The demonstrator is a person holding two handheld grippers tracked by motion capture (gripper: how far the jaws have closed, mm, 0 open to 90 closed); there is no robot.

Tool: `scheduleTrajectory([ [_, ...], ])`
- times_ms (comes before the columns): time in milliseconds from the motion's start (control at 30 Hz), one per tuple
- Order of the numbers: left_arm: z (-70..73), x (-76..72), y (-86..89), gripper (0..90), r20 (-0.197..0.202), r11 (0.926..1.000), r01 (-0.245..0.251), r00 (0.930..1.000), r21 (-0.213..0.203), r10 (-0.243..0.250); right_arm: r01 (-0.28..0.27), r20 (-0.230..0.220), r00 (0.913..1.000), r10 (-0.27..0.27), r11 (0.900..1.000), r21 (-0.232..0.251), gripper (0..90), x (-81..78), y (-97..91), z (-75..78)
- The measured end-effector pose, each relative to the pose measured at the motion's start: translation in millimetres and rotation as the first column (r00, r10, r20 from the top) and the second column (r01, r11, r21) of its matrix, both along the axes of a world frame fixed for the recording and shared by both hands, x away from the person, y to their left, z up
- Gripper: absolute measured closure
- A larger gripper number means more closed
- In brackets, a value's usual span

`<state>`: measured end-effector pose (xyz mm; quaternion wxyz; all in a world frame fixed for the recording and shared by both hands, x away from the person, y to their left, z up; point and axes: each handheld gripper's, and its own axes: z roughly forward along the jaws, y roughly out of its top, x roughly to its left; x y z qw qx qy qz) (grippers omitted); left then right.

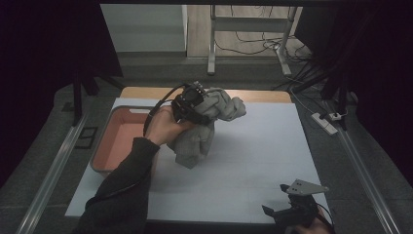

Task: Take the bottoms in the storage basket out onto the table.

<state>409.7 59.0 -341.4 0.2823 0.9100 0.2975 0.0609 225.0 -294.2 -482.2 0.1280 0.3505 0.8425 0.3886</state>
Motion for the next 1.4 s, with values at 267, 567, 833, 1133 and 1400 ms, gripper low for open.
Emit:
scheduleTrajectory([
  [267, -12.2, 2.9, -13.9, 61.8, -0.008, 0.9996, 0.026, 0.9996, 0.007, -0.026, -0.003, 0.001, 1.0000, 0.003, 1.0000, -0.004, 1.8, -0.2, 0.2, 0.0],
  [567, -27.4, 7.9, -27.9, 61.7, -0.020, 0.9990, 0.040, 0.9990, 0.018, -0.040, -0.004, 0.001, 1.0000, 0.004, 1.0000, -0.004, 1.9, -0.2, 0.1, 0.0],
  [833, -45.5, 11.2, -42.1, 61.6, -0.023, 0.9986, 0.033, 0.9992, 0.042, -0.032, -0.005, 0.000, 1.0000, 0.005, 1.0000, -0.004, 1.9, -0.5, 0.2, 0.0],
  [1133, -67.5, 17.9, -49.9, 61.3, -0.042, 0.9984, 0.033, 0.9986, 0.046, -0.031, -0.005, -0.001, 1.0000, 0.005, 1.0000, -0.005, 1.9, -0.5, 0.1, 0.1],
  [1400, -81.5, 20.1, -56.3, 60.7, -0.036, 0.9978, 0.044, 0.9985, 0.050, -0.042, -0.008, -0.001, 1.0000, 0.008, 1.0000, -0.004, 1.9, -0.5, 0.2, 0.0],
])
